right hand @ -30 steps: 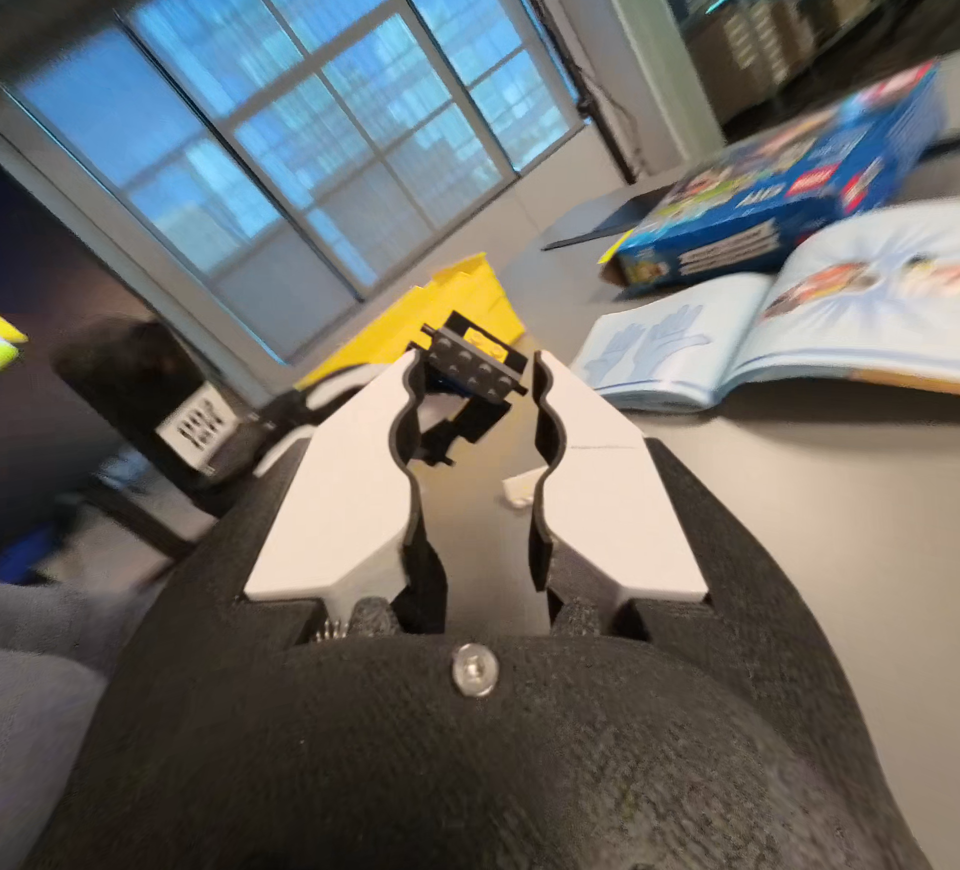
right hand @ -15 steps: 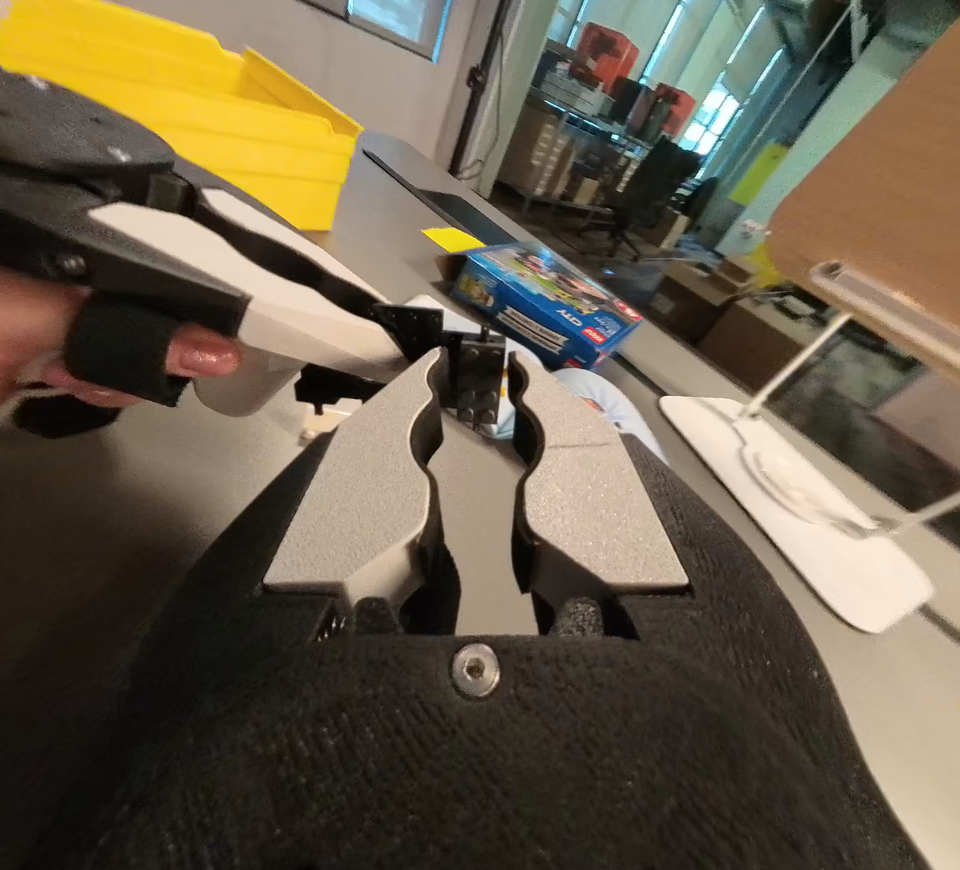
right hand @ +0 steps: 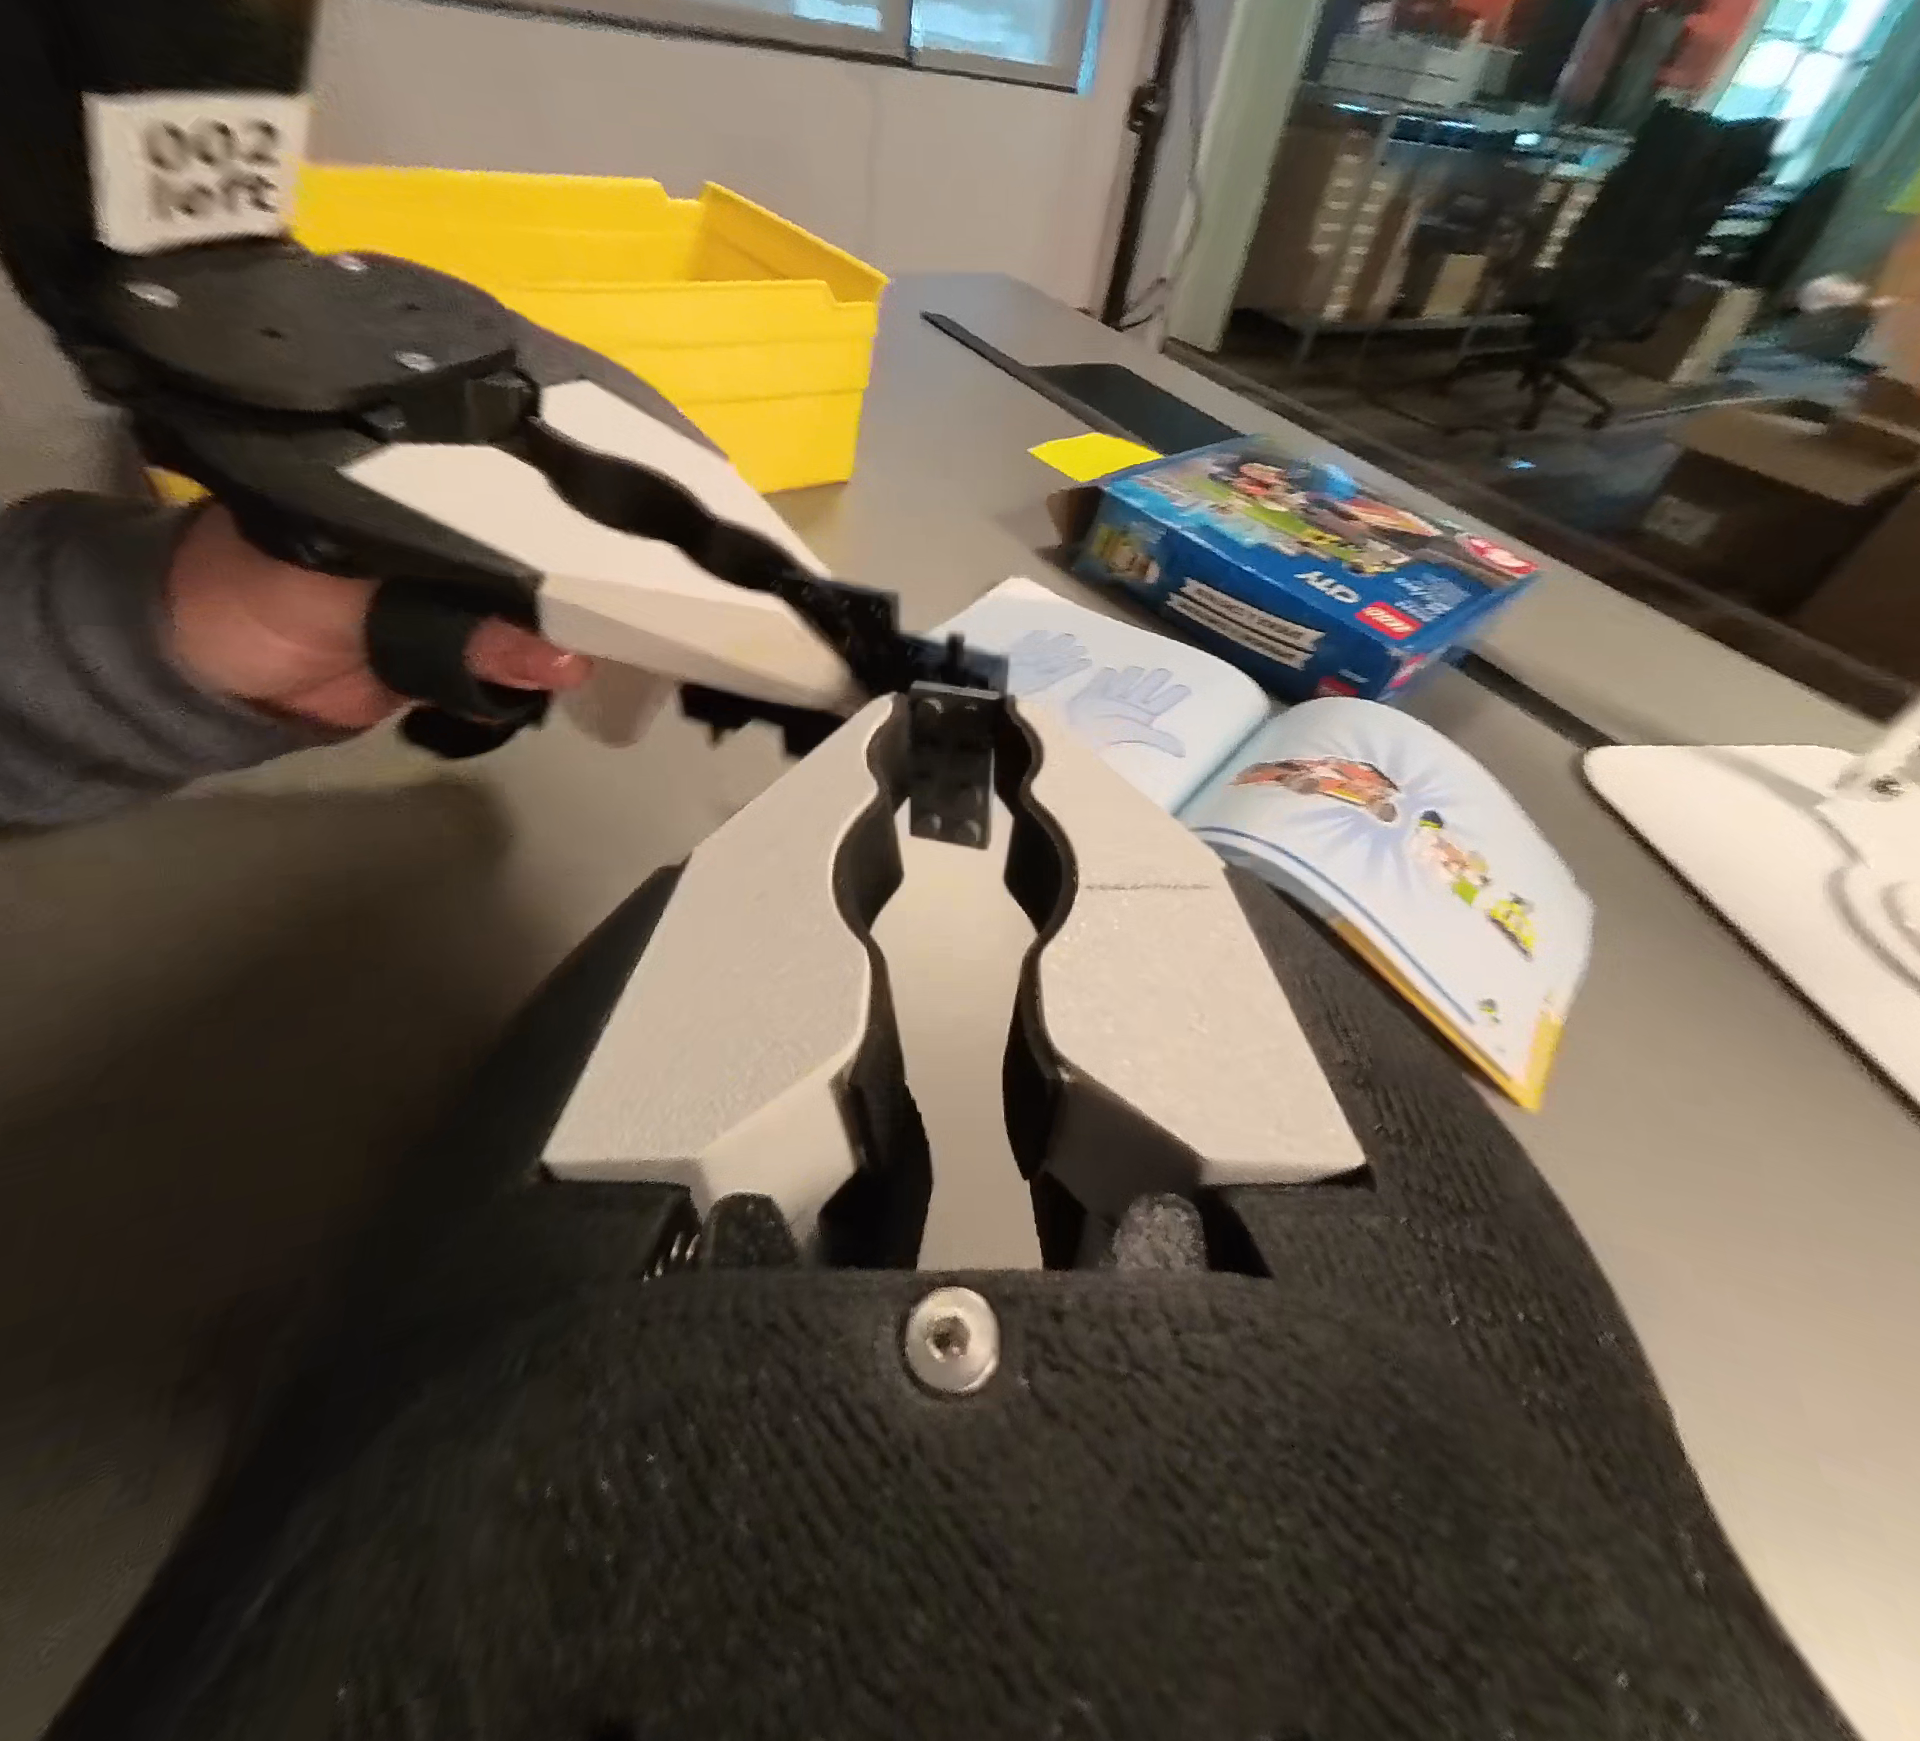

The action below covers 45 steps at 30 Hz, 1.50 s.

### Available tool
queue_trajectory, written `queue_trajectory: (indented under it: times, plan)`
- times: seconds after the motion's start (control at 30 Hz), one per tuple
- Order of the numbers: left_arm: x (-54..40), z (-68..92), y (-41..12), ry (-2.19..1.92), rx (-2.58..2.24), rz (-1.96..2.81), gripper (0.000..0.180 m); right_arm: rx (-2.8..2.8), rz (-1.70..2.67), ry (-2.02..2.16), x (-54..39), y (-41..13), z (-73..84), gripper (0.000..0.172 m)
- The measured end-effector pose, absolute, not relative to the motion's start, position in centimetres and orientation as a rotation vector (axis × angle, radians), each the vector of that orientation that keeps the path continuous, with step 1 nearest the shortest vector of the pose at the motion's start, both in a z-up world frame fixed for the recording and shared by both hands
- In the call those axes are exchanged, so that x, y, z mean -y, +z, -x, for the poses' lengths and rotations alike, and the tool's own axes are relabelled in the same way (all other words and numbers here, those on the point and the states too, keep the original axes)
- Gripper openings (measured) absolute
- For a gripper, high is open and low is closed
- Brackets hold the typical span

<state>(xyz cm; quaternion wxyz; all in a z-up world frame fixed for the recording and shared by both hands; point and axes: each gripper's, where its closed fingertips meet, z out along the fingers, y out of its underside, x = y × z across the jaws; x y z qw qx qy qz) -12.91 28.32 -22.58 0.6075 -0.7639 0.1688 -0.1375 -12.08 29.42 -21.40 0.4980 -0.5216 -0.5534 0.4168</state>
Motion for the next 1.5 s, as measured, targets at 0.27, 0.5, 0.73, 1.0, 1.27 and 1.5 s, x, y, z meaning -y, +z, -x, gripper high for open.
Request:
queue_trajectory:
  times: [0.27, 0.5, 0.73, 1.0, 1.27, 1.5]
  plan:
    - [-28.6, 16.3, -22.8, -0.476, -0.175, 1.784, 0.003, 1.491, 1.433, 1.262, -28.8, -25.4, 11.4, 0.014]
    - [-28.4, 15.3, -23.3, -0.593, -0.191, 1.799, 0.003, 1.589, 1.524, 1.144, -28.2, -27.1, 11.5, 0.045]
    - [-28.0, 12.9, -23.7, -0.662, -0.306, 1.799, 0.003, 1.363, 1.392, 1.261, -29.0, -23.0, 11.6, 0.038]
    - [-28.1, 11.8, -24.0, -0.672, -0.321, 1.797, 0.003, 1.379, 1.371, 1.146, -29.3, -23.2, 11.7, 0.016]
    - [-28.3, 11.7, -23.8, -0.594, -0.330, 1.776, 0.003, 1.350, 1.394, 1.153, -29.5, -23.1, 11.6, 0.017]
    - [-28.2, 11.8, -23.2, -0.560, -0.341, 1.750, 0.003, 1.363, 1.383, 1.102, -29.4, -23.4, 11.9, 0.019]
